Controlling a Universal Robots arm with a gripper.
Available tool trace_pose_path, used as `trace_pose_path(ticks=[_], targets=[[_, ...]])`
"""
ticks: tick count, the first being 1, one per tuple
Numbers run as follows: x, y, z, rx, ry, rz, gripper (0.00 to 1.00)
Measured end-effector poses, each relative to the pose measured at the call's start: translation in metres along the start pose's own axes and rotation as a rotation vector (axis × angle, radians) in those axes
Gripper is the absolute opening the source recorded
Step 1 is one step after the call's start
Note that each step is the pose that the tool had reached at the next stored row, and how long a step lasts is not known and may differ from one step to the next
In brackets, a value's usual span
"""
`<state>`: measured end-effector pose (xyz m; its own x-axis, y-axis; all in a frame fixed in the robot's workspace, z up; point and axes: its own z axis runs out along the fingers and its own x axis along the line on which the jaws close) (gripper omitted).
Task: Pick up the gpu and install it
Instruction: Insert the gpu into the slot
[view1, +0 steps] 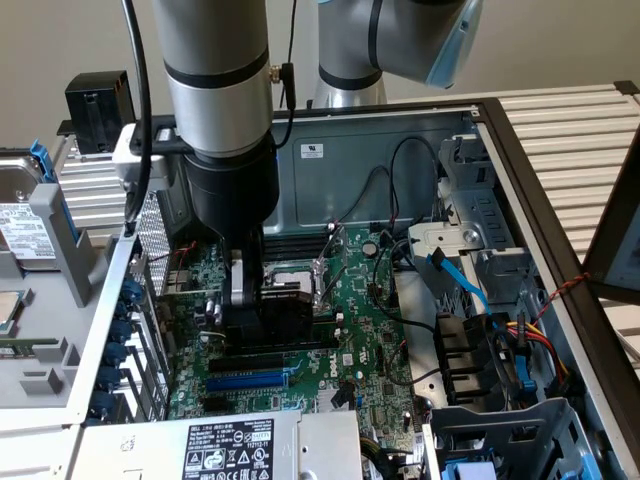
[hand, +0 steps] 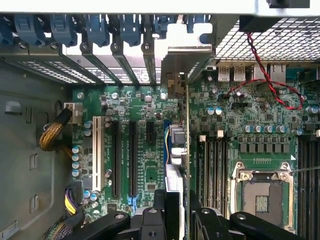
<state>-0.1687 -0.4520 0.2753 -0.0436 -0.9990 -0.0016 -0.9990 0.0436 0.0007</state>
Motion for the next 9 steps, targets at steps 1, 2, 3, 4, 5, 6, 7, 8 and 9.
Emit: trace_pose_path(ticks=[1, 2, 3, 4, 5, 6, 7, 8, 9], targets=[[0.0, 0.0, 0.0006, -0.0003, 0.0004, 0.0, 0.28], [0.0, 0.0, 0.0015, -0.0006, 0.0009, 0.0, 0.28], [0.0001, 0.0, 0.0027, -0.0009, 0.0011, 0.0, 0.28], [0.0, 0.0, 0.0041, -0.0011, 0.0011, 0.0, 0.28], [0.0001, 0.0, 0.0053, -0.0016, 0.001, 0.0, 0.28], [0.0001, 0.0001, 0.0055, -0.0028, 0.0012, 0.0, 0.28], [0.0001, 0.0001, 0.0055, -0.0034, 0.0013, 0.0, 0.28], [0.0001, 0.0003, 0.0055, -0.0035, 0.0013, 0.0, 0.28], [0.0001, 0.0009, 0.0059, -0.0036, 0.0011, 0.0, 0.28]])
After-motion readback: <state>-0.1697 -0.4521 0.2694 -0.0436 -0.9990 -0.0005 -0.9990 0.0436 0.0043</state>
